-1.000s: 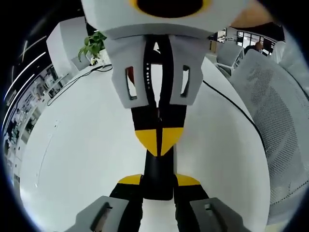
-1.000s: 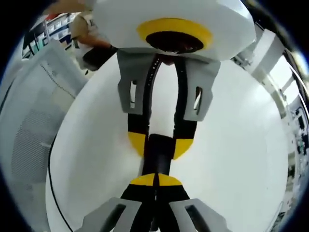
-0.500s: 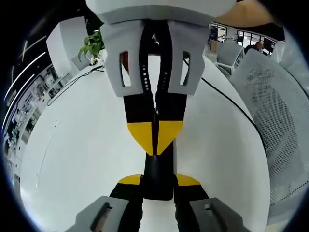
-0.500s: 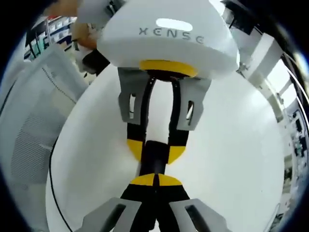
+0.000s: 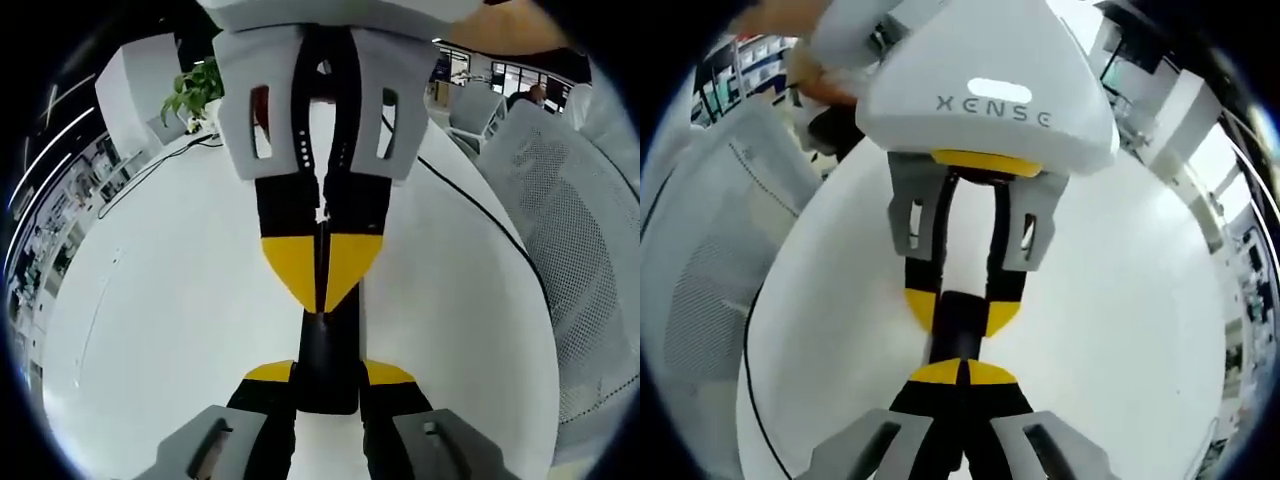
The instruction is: Press the specified remote control buttons in sequence, fully releasing each button before pressing the next.
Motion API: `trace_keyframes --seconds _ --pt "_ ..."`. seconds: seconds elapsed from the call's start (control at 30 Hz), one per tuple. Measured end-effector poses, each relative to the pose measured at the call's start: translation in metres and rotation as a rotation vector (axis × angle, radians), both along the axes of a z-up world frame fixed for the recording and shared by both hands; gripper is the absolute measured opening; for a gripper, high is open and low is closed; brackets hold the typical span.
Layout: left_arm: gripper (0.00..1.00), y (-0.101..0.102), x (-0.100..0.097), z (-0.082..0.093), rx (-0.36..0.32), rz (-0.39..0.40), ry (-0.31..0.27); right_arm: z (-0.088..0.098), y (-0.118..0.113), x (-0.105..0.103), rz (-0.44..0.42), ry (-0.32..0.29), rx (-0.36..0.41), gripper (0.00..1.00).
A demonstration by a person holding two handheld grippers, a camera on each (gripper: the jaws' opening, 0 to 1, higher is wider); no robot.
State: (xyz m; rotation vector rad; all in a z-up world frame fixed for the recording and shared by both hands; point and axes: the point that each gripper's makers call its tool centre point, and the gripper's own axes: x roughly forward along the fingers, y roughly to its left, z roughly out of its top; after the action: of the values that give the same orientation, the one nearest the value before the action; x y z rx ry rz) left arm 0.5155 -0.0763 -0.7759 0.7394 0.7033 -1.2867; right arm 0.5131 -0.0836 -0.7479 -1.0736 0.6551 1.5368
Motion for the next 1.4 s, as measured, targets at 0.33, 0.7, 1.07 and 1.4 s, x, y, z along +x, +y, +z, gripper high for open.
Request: trace_keyframes --seconds 0.33,0.7,1.07,1.4 --pt "0.23 0.000 0.001 -0.001 0.000 0.001 0.000 0.001 -0.001 0.001 -0.008 0.000 0.009 0.00" --pt "0.23 0.000 0.000 -0.001 0.001 0.000 -0.002 0.001 -0.003 -0.001 -0.017 0.001 0.032 0.00" --pt "0.23 0.000 0.000 -0.001 0.003 -0.001 -0.007 -0.003 -0.008 0.002 -0.059 -0.007 0.053 0.22" --pt "0.23 -0.001 0.000 -0.001 0.005 -0.003 -0.011 -0.001 -0.016 0.006 -0.105 0.001 0.098 0.29"
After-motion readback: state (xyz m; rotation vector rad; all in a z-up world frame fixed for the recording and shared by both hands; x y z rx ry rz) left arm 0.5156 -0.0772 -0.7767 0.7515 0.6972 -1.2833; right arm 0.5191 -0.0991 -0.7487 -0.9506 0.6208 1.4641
